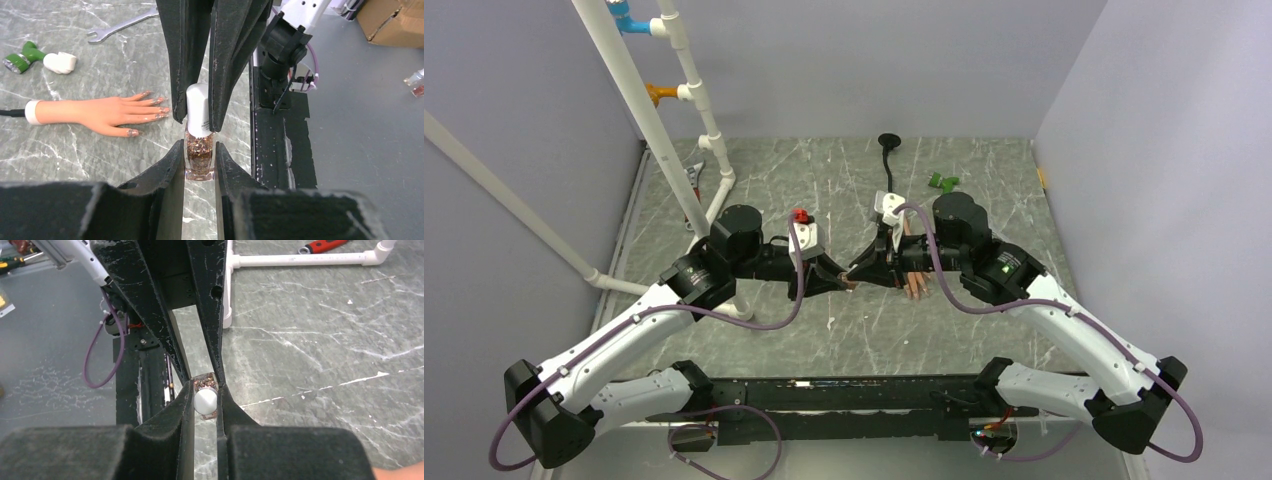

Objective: Paint the nails
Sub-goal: Screw the nail polish bottle.

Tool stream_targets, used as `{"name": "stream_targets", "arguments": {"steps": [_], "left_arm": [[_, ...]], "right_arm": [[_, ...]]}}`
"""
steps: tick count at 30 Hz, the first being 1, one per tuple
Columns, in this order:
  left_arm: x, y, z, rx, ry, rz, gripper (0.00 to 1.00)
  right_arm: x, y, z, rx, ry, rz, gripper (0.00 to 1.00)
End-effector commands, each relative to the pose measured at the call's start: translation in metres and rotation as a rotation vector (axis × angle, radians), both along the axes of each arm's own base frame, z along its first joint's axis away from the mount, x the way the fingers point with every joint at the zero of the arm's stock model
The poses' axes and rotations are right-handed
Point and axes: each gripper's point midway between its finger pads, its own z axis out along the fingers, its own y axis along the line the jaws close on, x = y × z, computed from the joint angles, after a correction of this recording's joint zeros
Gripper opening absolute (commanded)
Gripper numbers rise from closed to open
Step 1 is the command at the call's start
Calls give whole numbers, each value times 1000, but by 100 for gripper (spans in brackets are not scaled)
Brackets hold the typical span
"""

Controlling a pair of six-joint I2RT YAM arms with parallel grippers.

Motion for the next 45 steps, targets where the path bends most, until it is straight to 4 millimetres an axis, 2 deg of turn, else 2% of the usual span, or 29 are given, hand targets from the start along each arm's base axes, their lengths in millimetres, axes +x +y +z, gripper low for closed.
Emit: {"name": "stream_targets", "arguments": {"steps": [1,5,11,19,30,33,35,38,40,42,45], "left_arm": [[15,0,26,-60,-77,80,0],[28,5,26,-50,-85,165,0],[37,9,26,-48,-97,226,0],[41,10,24,-41,-100,252,0],[48,12,19,-21,-104,287,0],[49,13,19,-21,-106,289,0],[50,13,18,-15,-105,294,0],[51,15,18,-15,-109,303,0],[51,15,18,-14,-112,302,0],[52,16,19,-17,-117,304,0],[53,18,20,-13,-122,314,0]], "right_arm": [[5,5,5,37,56,-45,0],[13,7,6,50,109,-119,0],[22,10,10,62,169,-183,0],[32,16,-2,24,236,-240,0],[34,16,16,53,266,-274,1],[32,15,17,54,274,-270,9],[31,15,19,57,275,-266,19],[29,16,24,51,271,-248,50],[30,16,28,44,260,-244,64],[31,14,31,42,244,-251,72],[30,11,35,36,220,-249,75]]}}
